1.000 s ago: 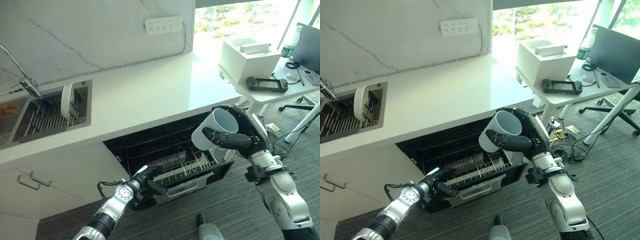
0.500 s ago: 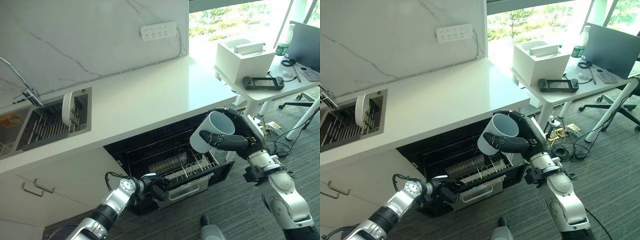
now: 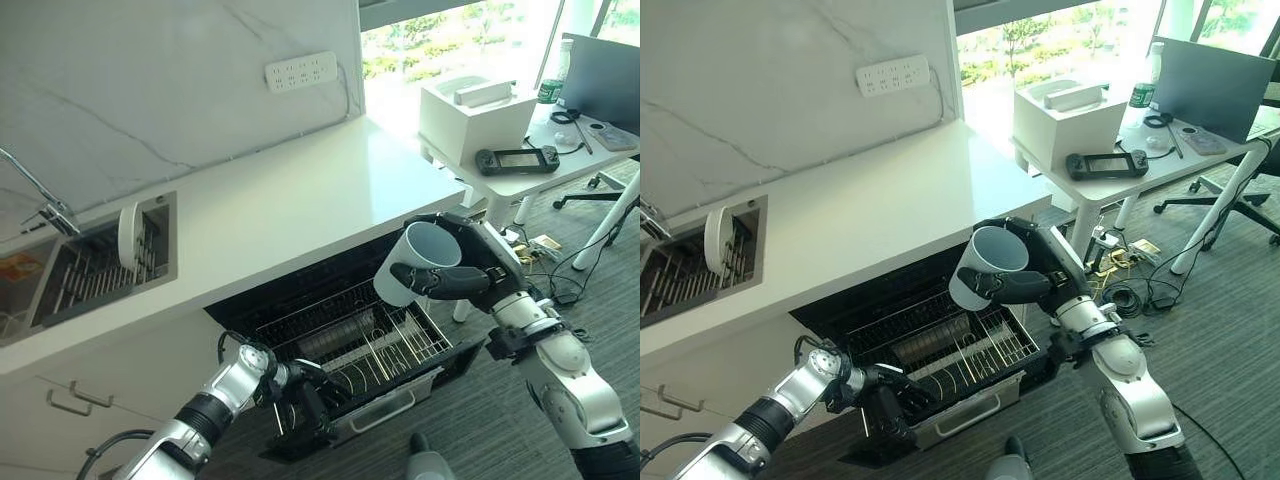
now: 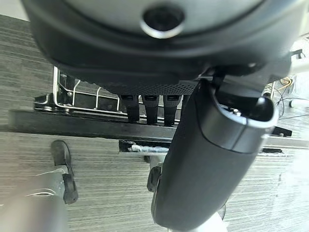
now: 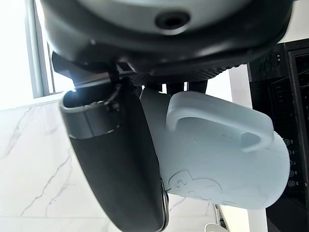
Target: Place the dishes in the dishwasher.
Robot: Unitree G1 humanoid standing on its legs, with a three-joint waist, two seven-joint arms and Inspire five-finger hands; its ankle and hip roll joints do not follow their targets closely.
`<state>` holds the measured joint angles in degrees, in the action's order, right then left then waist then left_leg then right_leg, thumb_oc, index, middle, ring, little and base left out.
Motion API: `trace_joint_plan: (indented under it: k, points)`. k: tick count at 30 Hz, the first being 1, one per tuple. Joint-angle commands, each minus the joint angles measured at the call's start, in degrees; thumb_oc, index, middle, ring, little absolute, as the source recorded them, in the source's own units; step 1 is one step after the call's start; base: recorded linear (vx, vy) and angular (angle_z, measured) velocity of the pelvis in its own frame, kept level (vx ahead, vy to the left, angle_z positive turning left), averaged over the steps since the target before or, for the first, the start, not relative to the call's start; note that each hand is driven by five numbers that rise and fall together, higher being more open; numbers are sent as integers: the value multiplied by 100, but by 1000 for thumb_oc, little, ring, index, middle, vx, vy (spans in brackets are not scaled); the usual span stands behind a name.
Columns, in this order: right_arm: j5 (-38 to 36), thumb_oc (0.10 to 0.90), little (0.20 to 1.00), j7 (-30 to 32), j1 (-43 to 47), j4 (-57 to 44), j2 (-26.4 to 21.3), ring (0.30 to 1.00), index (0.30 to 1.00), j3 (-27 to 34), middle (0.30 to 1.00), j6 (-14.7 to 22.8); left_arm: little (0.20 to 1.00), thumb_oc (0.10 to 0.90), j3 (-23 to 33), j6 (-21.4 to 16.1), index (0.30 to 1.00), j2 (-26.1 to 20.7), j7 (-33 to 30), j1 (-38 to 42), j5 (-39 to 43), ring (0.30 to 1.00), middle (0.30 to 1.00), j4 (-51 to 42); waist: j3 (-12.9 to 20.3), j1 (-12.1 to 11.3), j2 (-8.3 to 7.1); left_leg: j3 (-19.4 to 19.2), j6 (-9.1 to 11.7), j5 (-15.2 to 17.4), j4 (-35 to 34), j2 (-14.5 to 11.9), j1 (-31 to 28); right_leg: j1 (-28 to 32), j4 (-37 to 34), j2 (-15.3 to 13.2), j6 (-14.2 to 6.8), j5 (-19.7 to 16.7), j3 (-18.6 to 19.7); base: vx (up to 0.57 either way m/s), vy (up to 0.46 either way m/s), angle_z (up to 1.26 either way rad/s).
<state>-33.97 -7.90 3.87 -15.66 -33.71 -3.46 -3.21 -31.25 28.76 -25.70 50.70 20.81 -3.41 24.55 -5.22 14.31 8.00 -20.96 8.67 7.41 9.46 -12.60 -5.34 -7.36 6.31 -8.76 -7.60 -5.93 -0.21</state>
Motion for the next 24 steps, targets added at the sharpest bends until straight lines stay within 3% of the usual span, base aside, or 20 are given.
trace_joint_plan:
  k: [1, 7, 11, 16, 18, 24]
  points:
    - [-343, 400, 300, -123, 923, -628, 47, 300, 300, 446, 300, 524, 900, 800, -442, -132, 900, -43, 758, -574, 822, 900, 900, -473, -114, -60, -168, 70, -582, 960, 773, 237, 391, -75, 1087, -101, -189, 1548, -211, 0, 0, 0]
    - [-198, 400, 300, -47, 671, -662, 93, 300, 300, 632, 300, 622, 900, 800, 64, 34, 900, -254, 69, -684, 1162, 900, 900, -1233, -118, -226, -207, 177, -566, 906, 773, 222, 461, -62, 1087, -144, -175, 1538, -328, -3, -6, 2]
    - [14, 400, 300, 86, 467, -616, 109, 300, 300, 732, 300, 731, 900, 800, 726, -111, 900, -441, -974, -829, 1915, 900, 900, -1724, -129, -367, -267, 256, -549, 851, 773, 209, 506, -25, 1087, -186, -162, 1529, -445, 4, -21, 5]
    - [295, 400, 300, 248, 332, -443, 188, 300, 300, 826, 300, 762, 900, 800, 1705, -617, 900, -369, -2414, -934, 3002, 900, 900, -1902, -137, -540, -390, 374, -524, 804, 773, 194, 543, 20, 1087, -243, -155, 1521, -597, 9, -50, 18]
    - [499, 400, 300, 337, 296, -236, 242, 300, 300, 897, 300, 710, 900, 800, 2248, -1176, 900, -177, -3281, -1065, 3435, 900, 900, -1992, -141, -676, -494, 491, -493, 770, 773, 176, 583, 46, 1087, -268, -142, 1527, -710, 14, -108, 14]
    - [787, 400, 300, 577, 377, 90, 150, 300, 300, 952, 300, 551, 900, 800, 2525, -1751, 900, 234, -4098, -1116, 3791, 900, 900, -2100, -168, -808, -678, 642, -436, 724, 773, 129, 656, 57, 1087, -277, -112, 1528, -843, 7, -76, 19]
